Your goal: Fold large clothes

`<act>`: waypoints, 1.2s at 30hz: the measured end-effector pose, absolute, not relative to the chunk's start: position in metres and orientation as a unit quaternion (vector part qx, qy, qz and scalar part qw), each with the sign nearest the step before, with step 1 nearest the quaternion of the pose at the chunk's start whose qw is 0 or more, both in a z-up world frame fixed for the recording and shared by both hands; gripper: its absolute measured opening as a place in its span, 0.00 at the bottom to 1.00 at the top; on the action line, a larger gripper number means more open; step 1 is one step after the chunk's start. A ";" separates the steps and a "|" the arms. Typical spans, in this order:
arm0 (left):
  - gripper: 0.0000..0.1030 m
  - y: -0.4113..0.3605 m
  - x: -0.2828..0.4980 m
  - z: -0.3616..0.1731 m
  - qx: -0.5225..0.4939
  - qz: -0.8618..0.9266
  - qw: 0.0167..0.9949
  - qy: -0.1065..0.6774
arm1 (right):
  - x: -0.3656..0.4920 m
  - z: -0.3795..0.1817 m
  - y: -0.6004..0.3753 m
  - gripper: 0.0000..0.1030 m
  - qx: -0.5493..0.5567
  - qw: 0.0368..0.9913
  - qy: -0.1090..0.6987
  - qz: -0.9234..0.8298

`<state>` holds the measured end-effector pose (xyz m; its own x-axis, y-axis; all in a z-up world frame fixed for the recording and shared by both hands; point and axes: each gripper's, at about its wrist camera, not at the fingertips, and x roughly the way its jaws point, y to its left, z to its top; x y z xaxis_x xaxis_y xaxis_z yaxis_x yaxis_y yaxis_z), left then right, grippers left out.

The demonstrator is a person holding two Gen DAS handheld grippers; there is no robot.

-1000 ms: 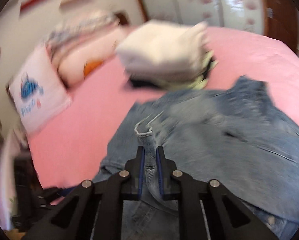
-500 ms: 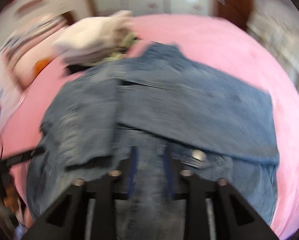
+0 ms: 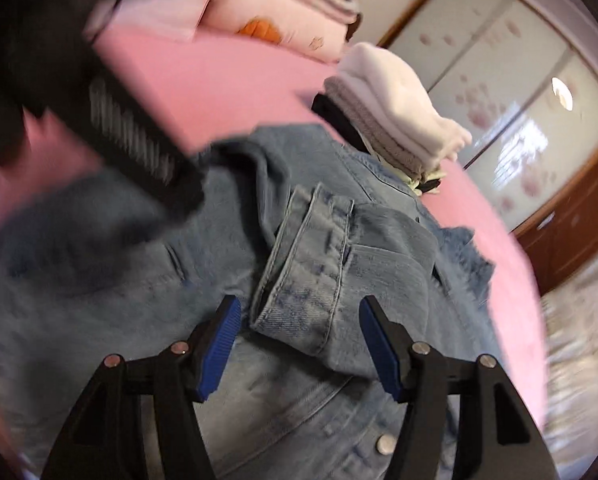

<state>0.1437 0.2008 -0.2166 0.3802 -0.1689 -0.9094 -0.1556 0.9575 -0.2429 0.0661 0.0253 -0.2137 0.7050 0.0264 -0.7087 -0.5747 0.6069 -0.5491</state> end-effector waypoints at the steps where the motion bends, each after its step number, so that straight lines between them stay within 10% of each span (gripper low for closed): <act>1: 0.57 0.202 0.145 -0.216 -0.145 -0.002 0.818 0.556 | 0.070 -0.214 0.025 0.31 -0.402 0.825 0.352 0.186; 2: 0.57 0.204 0.146 -0.216 -0.144 0.000 0.819 0.556 | 0.078 -0.210 0.021 0.05 -0.384 0.822 0.375 0.191; 13: 0.57 0.192 0.154 -0.219 -0.145 -0.012 0.822 0.551 | 0.172 -0.082 -0.167 0.04 0.014 0.931 0.364 -0.007; 20: 0.62 0.174 0.155 -0.217 -0.100 -0.017 0.831 0.547 | 0.174 -0.157 -0.251 0.14 0.091 0.859 0.496 -0.086; 27: 0.63 0.161 0.176 -0.215 0.012 0.024 0.854 0.519 | 0.194 -0.170 -0.255 0.60 0.121 0.861 0.493 -0.010; 36: 0.70 0.168 0.207 -0.226 0.032 0.053 0.854 0.516 | 0.273 -0.221 -0.267 0.61 0.121 0.837 0.533 0.028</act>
